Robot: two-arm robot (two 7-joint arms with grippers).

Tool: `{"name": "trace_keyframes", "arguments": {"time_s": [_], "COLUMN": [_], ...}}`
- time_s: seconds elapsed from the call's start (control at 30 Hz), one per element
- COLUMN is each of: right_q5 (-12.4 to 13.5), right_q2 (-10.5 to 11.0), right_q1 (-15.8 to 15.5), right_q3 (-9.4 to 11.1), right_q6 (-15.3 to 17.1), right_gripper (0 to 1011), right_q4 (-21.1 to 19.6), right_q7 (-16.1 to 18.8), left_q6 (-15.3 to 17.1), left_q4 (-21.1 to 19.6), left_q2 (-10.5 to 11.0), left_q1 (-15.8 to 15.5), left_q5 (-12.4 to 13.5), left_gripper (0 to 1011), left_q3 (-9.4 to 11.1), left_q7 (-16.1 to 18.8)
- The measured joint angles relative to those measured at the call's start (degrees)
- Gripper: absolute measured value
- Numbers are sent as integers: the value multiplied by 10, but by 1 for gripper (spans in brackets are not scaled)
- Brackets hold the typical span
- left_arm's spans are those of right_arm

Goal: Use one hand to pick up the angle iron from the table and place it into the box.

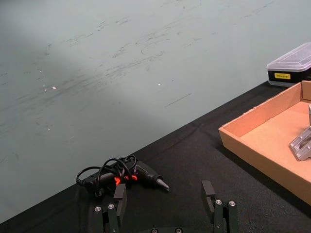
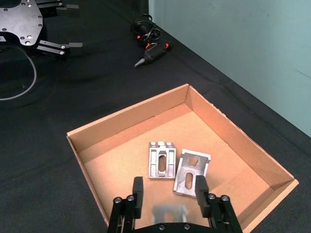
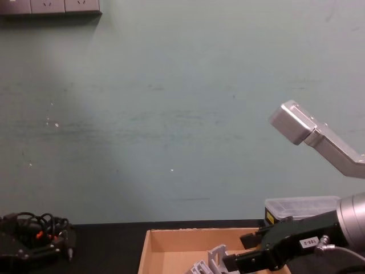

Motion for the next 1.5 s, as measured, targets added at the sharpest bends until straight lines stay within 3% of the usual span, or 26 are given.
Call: {"name": "trace_keyframes", "arguments": {"time_s": [0.13, 0.4, 0.73, 1.0, 1.23, 1.27, 1.5], "right_q5": [0, 1, 3, 27, 40, 37, -4], "right_q2": [0, 1, 1, 10, 14, 13, 3], "right_q1": [0, 0, -1, -30, -87, -101, -147], "right_q3": [0, 0, 2, 33, 89, 102, 137], "right_q6": [0, 0, -3, -37, -80, -79, -71], "right_gripper": [810, 1002, 1000, 1000, 1002, 1000, 1000], "right_q4": [0, -1, -4, -42, -96, -107, -137], "right_q7": [0, 0, 2, 2, -75, -105, -220], "left_q6": [0, 0, 0, 0, 0, 0, 0], "left_q4": [0, 0, 0, 0, 0, 0, 0], "left_q2": [0, 0, 0, 0, 0, 0, 0], "left_q1": [0, 0, 0, 0, 0, 0, 0], "left_q5": [0, 0, 0, 0, 0, 0, 0], "left_gripper": [1000, 1000, 1000, 1000, 1000, 1000, 1000], "left_q3": [0, 0, 0, 0, 0, 0, 0], "left_q7": [0, 0, 0, 0, 0, 0, 0]}}
